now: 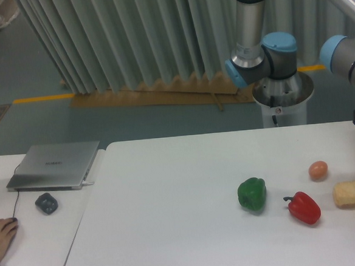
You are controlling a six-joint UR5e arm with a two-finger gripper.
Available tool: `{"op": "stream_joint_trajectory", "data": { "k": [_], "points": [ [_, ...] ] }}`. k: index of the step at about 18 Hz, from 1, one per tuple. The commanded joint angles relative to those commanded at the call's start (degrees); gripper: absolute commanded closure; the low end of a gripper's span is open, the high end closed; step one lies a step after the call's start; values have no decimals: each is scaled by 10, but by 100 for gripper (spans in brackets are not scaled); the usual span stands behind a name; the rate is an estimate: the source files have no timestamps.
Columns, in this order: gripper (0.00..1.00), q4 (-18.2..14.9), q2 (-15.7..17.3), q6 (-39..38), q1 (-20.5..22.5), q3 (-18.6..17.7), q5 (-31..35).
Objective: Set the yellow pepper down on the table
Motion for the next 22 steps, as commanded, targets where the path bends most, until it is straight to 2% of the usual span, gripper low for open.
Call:
{"op": "stream_joint_trajectory", "data": {
  "k": [7,9,22],
  "points": [
    [0,3,3,-3,3,-3,0],
    [0,19,5,-6,9,-6,-1],
    [0,24,5,-11,9,-7,6]
  ]
}}
